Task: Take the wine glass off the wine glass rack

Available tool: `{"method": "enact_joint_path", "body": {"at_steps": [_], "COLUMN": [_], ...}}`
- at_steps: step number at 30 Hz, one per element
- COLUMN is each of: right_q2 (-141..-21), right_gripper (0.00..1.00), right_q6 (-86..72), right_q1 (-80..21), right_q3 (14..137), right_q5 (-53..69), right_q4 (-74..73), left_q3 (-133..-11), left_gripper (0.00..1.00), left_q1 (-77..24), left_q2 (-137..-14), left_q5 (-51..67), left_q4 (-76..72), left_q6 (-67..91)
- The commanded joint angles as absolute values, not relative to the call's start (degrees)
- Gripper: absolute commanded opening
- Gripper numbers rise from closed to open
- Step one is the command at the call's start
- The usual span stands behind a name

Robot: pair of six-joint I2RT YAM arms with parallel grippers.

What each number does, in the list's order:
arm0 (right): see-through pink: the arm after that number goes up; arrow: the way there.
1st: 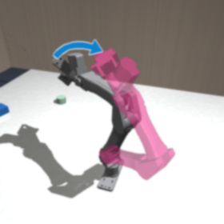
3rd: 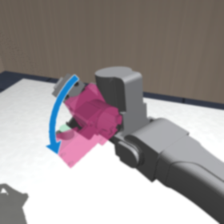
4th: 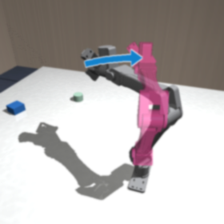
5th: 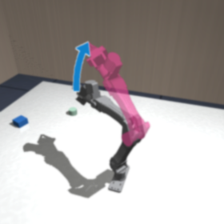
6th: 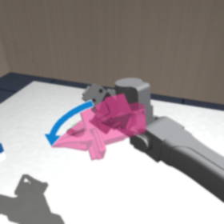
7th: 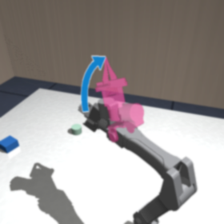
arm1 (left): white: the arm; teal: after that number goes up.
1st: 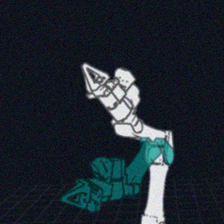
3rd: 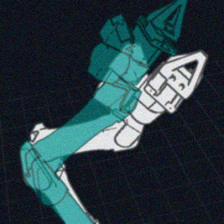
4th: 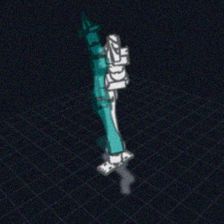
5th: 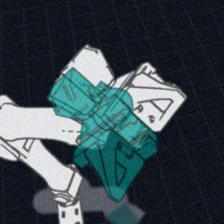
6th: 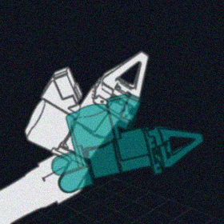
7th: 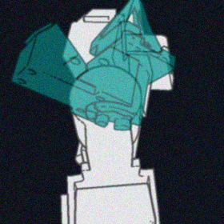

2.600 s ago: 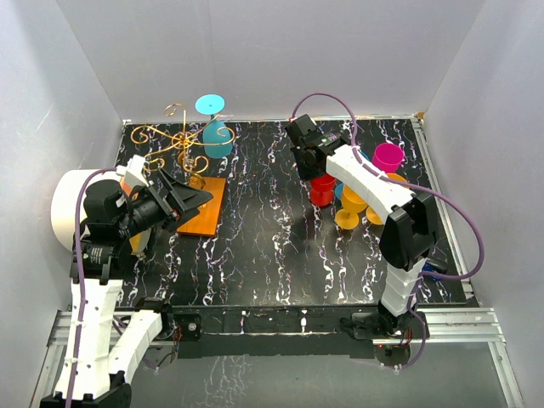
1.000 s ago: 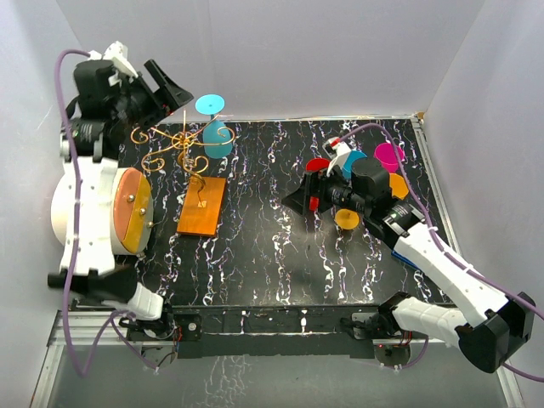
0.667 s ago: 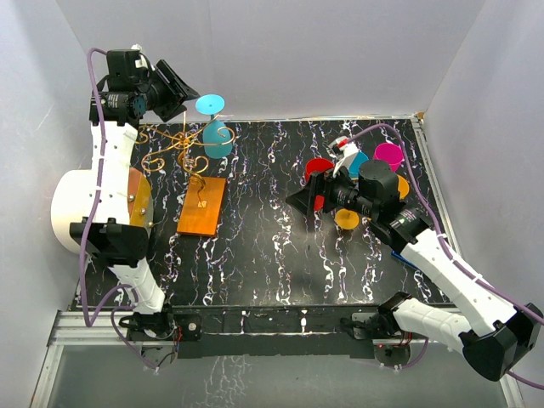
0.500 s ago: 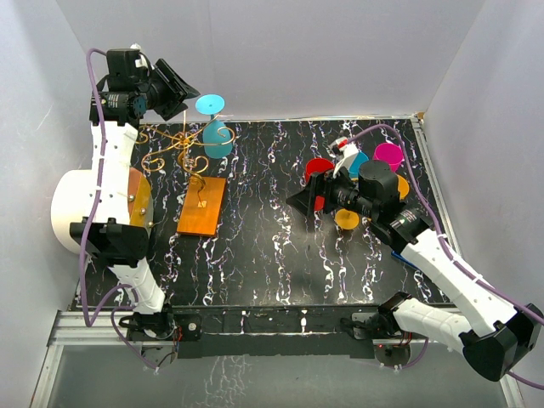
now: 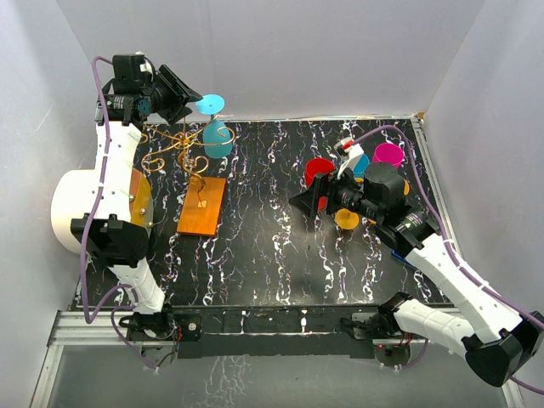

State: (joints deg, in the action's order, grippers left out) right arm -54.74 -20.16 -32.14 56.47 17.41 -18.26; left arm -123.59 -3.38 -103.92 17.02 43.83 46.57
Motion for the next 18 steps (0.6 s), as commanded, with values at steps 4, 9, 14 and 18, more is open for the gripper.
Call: {"method": "enact_joint_path", "body": {"at_steps": [4,9,14,18], "right_q2": [-53.1,-52.7,-52.6,-52.3], "right_gripper": [0.89,0.89,0.89,0.89], "right_q6": [-19.4,-19.3,-19.3,-19.3], "right_q1": [-32.1,-32.1,-32.1,-32.1], "right_q3": [57.5,57.5,57.5,57.5], "right_q5": [16.1,15.8,15.7,15.5], "right_q4": [-16.6,-16.7,-16.8,-16.8], "left_q3": [-122.1,-122.2,-122.1,-121.9], "left_gripper": [0.44,0.4,0.36,0.36], "left_q1": [-3.3,-3.3,-3.3,-3.3], "left_q2": [-102.7,-103.0,-103.1,-103.2], "left_q5": [19.5,19.8,19.8,19.5], "left_q4": [40.9,40.6,40.7,40.8], "left_q6": [47.7,47.8,47.8,47.7]}}
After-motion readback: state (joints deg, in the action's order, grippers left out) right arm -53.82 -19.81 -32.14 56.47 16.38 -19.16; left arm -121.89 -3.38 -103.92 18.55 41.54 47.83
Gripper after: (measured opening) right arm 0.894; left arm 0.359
